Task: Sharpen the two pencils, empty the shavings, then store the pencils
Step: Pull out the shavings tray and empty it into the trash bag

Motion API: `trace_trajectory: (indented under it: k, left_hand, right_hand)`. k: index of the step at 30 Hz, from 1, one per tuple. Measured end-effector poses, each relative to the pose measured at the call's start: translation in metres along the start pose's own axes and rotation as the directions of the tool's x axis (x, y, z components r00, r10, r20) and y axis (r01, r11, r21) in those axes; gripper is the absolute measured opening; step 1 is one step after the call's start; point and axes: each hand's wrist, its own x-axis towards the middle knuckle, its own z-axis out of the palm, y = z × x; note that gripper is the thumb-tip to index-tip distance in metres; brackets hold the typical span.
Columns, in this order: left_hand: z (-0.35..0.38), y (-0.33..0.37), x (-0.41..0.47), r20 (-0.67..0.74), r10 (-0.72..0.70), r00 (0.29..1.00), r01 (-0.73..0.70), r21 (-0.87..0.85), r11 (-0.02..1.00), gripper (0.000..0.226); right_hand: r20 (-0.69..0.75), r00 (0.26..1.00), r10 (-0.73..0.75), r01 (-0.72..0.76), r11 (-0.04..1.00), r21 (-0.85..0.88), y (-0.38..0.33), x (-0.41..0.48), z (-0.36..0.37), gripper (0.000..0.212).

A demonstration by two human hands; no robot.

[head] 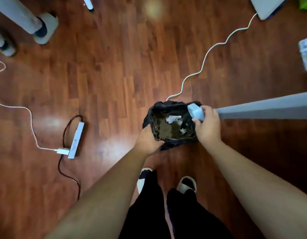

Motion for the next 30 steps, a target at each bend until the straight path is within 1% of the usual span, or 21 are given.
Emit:
trace_trajectory:
  k: [1, 2, 3, 4, 5, 6, 8, 12, 14, 18, 20, 22, 23, 24, 26, 28, 30]
  left_hand:
    - [0.010, -0.011, 0.016, 0.020, -0.018, 1.000, 0.018, -0.011, 1.000, 0.079]
    - [0.022, -0.025, 0.035, 0.033, -0.040, 0.999, 0.041, -0.028, 0.999, 0.087]
    - [0.034, -0.041, 0.055, 0.045, -0.066, 0.997, 0.069, -0.051, 0.996, 0.090]
    - [0.043, -0.051, 0.068, 0.051, -0.090, 0.995, 0.094, -0.083, 0.992, 0.089]
    - [0.046, -0.054, 0.072, 0.061, -0.118, 0.991, 0.124, -0.108, 0.986, 0.087]
    - [0.046, -0.050, 0.071, 0.075, -0.146, 0.986, 0.156, -0.137, 0.978, 0.088]
    - [0.041, -0.038, 0.061, 0.115, -0.192, 0.975, 0.210, -0.167, 0.963, 0.101]
    - [0.036, -0.027, 0.052, 0.142, -0.238, 0.961, 0.256, -0.127, 0.958, 0.111]
    - [0.032, -0.023, 0.051, 0.147, -0.258, 0.955, 0.274, -0.102, 0.956, 0.113]
    - [0.027, -0.016, 0.049, 0.154, -0.274, 0.949, 0.291, -0.102, 0.951, 0.108]
    - [0.028, -0.017, 0.048, 0.148, -0.269, 0.952, 0.286, -0.105, 0.953, 0.100]
    - [0.028, -0.016, 0.046, 0.147, -0.258, 0.955, 0.274, -0.101, 0.957, 0.092]
    - [0.027, -0.015, 0.044, 0.134, -0.248, 0.959, 0.261, -0.095, 0.961, 0.087]
    - [0.024, -0.013, 0.041, 0.119, -0.235, 0.965, 0.247, -0.097, 0.964, 0.081]
    - [0.018, -0.008, 0.031, 0.097, -0.218, 0.971, 0.229, -0.114, 0.967, 0.072]
    - [0.004, 0.006, 0.010, 0.081, -0.190, 0.978, 0.199, -0.114, 0.973, 0.059]
    - [-0.009, 0.021, -0.010, 0.050, -0.131, 0.990, 0.136, -0.111, 0.984, 0.042]
  right_hand:
    - [-0.045, 0.997, -0.055, 0.052, 0.996, -0.073, 0.007, 0.005, 0.017, 0.043]
    - [-0.024, 0.992, -0.122, 0.116, 0.977, -0.178, 0.013, 0.009, 0.032, 0.044]
    - [0.092, 0.976, -0.199, 0.218, 0.926, -0.307, 0.019, 0.011, 0.048, 0.046]
    - [0.247, 0.933, -0.261, 0.345, 0.844, -0.410, 0.026, 0.011, 0.064, 0.047]
    - [0.356, 0.889, -0.288, 0.437, 0.768, -0.468, 0.032, 0.013, 0.075, 0.047]
    - [0.387, 0.877, -0.284, 0.454, 0.752, -0.477, 0.035, 0.016, 0.082, 0.047]
    - [0.359, 0.896, -0.260, 0.413, 0.782, -0.466, 0.038, 0.024, 0.088, 0.045]
    - [0.369, 0.893, -0.257, 0.418, 0.776, -0.472, 0.037, 0.032, 0.086, 0.046]
    - [0.410, 0.876, -0.256, 0.442, 0.766, -0.467, 0.037, 0.032, 0.084, 0.046]
    - [0.396, 0.890, -0.228, 0.401, 0.805, -0.437, 0.039, 0.031, 0.081, 0.045]
    - [0.367, 0.903, -0.222, 0.377, 0.819, -0.433, 0.039, 0.029, 0.081, 0.045]
    - [0.382, 0.904, -0.192, 0.357, 0.830, -0.429, 0.039, 0.025, 0.079, 0.045]
    - [0.360, 0.919, -0.160, 0.306, 0.865, -0.397, 0.037, 0.024, 0.078, 0.044]
    - [0.324, 0.939, -0.110, 0.226, 0.911, -0.344, 0.033, 0.023, 0.074, 0.043]
    - [0.257, 0.966, -0.006, 0.052, 0.984, -0.173, 0.024, 0.022, 0.064, 0.040]
    - [0.225, 0.973, 0.058, -0.063, 0.998, 0.016, 0.012, 0.020, 0.046, 0.037]
    - [0.234, 0.966, 0.106, -0.147, 0.976, 0.163, -0.002, 0.017, 0.029, 0.034]
